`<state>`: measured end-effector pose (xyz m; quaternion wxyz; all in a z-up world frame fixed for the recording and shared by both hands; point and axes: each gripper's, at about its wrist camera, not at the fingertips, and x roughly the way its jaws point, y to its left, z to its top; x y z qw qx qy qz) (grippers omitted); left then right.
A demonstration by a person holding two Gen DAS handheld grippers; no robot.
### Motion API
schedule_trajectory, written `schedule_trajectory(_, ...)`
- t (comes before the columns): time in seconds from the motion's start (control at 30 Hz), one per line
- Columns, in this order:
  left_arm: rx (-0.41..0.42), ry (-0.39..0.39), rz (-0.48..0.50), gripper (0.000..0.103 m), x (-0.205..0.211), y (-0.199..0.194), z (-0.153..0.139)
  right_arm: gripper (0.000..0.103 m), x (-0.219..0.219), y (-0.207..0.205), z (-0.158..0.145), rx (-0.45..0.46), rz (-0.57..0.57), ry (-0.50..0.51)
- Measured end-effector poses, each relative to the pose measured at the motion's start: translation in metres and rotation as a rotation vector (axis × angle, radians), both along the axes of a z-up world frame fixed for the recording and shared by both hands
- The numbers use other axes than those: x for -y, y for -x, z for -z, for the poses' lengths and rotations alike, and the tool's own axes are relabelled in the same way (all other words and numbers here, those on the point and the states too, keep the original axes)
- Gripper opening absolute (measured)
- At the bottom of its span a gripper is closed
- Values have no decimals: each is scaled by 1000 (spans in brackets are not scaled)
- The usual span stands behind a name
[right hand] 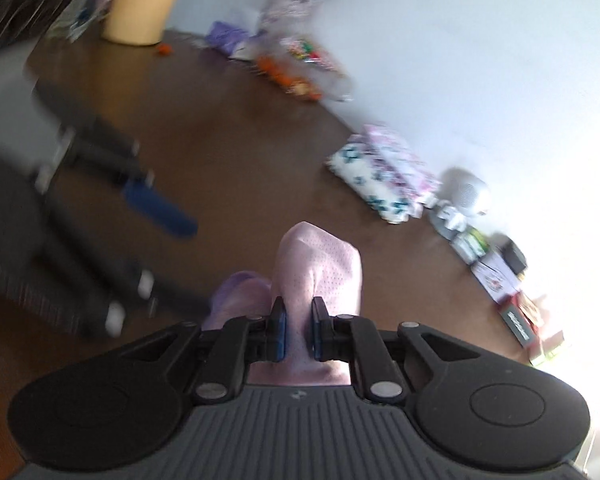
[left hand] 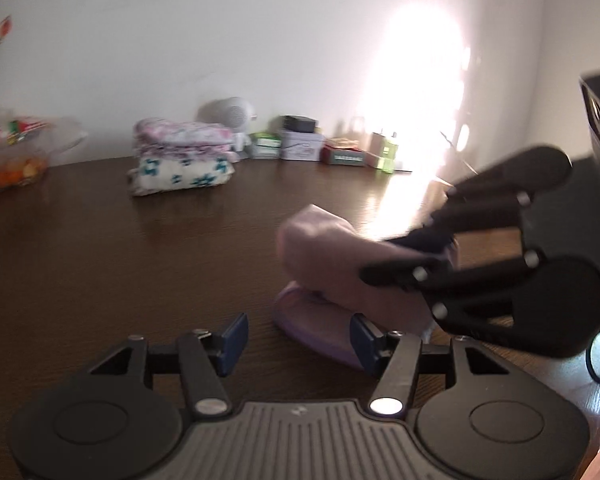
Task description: Fold clothes
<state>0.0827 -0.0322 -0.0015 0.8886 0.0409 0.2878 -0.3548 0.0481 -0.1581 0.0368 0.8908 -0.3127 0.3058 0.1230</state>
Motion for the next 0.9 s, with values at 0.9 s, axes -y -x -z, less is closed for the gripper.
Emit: schedule_trajectory(0.9,55,-109,158,22,68,-33,-6,29,65,16,13,-74,164,-394)
